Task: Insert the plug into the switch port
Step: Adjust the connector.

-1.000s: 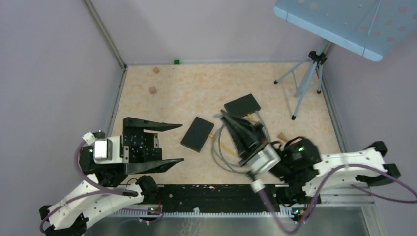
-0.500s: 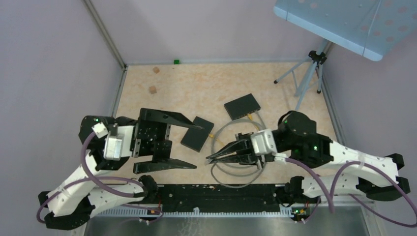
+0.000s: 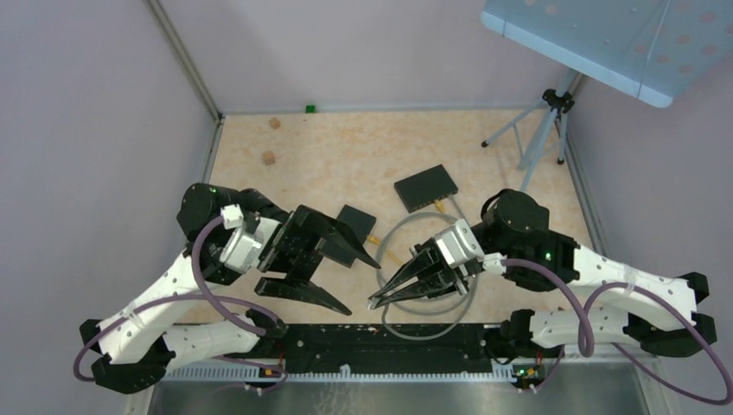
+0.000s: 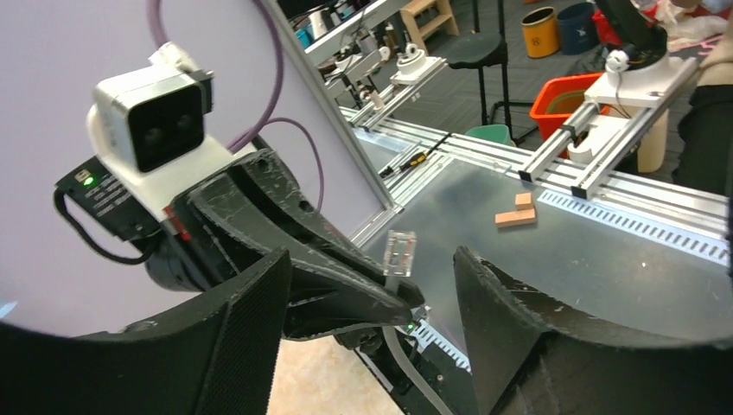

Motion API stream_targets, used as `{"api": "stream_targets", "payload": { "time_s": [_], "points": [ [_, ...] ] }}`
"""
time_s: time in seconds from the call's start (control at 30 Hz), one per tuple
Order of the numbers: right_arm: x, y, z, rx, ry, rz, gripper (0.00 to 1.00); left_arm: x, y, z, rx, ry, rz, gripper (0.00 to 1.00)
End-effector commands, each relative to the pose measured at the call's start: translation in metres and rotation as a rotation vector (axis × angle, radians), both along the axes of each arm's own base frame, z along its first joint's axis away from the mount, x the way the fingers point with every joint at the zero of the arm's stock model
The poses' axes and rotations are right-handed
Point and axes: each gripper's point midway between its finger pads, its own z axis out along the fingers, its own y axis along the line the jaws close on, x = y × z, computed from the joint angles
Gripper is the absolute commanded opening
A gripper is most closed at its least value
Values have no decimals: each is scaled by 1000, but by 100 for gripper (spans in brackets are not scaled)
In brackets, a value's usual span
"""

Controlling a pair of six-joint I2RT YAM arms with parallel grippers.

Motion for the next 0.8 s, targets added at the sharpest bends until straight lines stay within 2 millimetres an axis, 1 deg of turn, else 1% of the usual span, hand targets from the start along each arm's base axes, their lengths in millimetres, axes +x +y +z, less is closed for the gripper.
{"api": "stream_targets", "payload": {
  "time_s": [0.0,0.2,0.3,0.43,0.6,0.77],
  "points": [
    [-4,-12,30,95,-7,23,0,-17,16,1,2,-59,-94,72],
    [4,-8,33,108,23,-3,0,-17,14,-2,25,-42,-108,72],
    [10,-6,36,121,42,-25,0,-14,9,-4,37,-24,-104,69],
    [11,-1,36,116,55,-19,0,-9,4,-7,36,-11,-90,65],
    [13,2,34,111,61,-18,0,-8,2,-9,35,-14,-90,61],
    [15,4,30,98,67,-22,0,-8,2,-10,34,-17,-91,54]
  ]
}}
